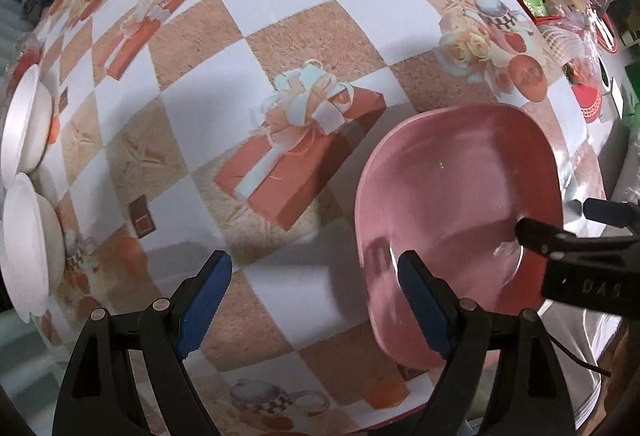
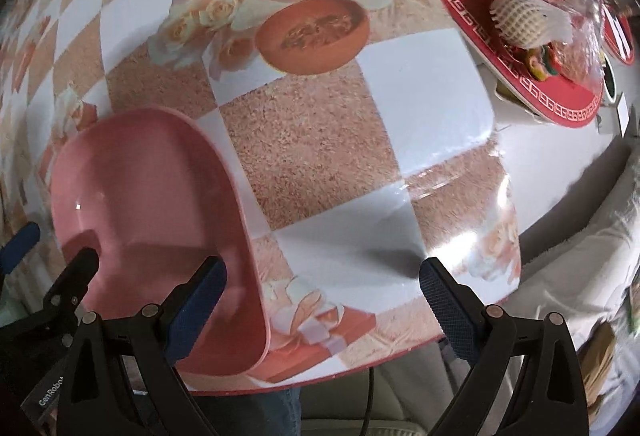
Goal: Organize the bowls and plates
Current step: 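Close the left tool on the pink plate rim while the right tool grips it too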
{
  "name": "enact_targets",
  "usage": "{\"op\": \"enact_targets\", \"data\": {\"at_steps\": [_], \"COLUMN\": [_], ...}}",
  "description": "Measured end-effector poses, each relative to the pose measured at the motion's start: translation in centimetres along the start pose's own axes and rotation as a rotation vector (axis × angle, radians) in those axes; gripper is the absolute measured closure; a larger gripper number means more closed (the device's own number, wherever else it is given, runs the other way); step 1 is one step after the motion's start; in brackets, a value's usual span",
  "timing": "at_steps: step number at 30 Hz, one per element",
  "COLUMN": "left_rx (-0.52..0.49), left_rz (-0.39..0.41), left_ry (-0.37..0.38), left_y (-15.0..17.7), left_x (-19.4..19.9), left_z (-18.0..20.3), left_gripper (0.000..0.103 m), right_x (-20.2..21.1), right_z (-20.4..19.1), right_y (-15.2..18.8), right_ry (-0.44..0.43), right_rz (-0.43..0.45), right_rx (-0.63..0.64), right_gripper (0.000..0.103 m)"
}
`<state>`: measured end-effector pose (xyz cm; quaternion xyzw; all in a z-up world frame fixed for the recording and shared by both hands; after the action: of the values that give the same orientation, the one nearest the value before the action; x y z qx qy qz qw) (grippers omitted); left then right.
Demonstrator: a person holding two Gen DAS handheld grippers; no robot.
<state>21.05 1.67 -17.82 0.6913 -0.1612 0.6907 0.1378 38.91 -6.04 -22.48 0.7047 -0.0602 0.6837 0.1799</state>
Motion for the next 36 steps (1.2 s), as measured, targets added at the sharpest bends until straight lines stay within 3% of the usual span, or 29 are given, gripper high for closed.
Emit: {"op": "enact_targets", "data": {"at_steps": [5,9,12,20,27,36], "left_rx": [0.010,0.011,0.048,0.084,0.086,0.094], "left_rz": [-0.003,0.001,-0.017,0.034,-0.031,-0.048], "left_ry": [0.013,0.005,0.041,0.052,0.040,0.035], "left_y": [0.1,-0.3,-0.6,-0.5,-0.8,-2.2], "left_x": [-1.1,-2.1,-2.7,-2.7,-2.4,-2.7], "left_z": [0.7,0.8,-0.1,-0.5,-1.4,-1.1], "left_gripper": [0.014,0.000,0.000,0.000,0.000,0.000], "right_x": [-0.4,-0.9,-1.1,-1.0,-0.9,-1.1], "right_z": [0.2,0.6,0.6,0.5,0.5,0.6], "right_y": [0.1,-0.1,-0.3,-1.3,-1.5,-1.4], "right_ry": [-0.027,-0.035,-0.042,-0.040,-0.039,-0.040], "right_rz": [0.011,0.013,0.021,0.036,0.027,0.017], "right_rx": [-0.004,-0.004,-0.006,0.005,0.017,0.008], "right_gripper": [0.001,0.000,0.000,0.000,0.000,0.000]}}
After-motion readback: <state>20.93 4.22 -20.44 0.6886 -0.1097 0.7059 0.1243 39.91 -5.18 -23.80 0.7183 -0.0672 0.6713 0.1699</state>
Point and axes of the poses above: each gripper's, at about its wrist camera, not at the fingertips, and x roughly against the way its jaws point, z to its right, y to its underside, the point moved 2 cm from there along -x, roughly the way its jaws point, and after that the axes turned 13 degrees about x, right-handed, at the moved point
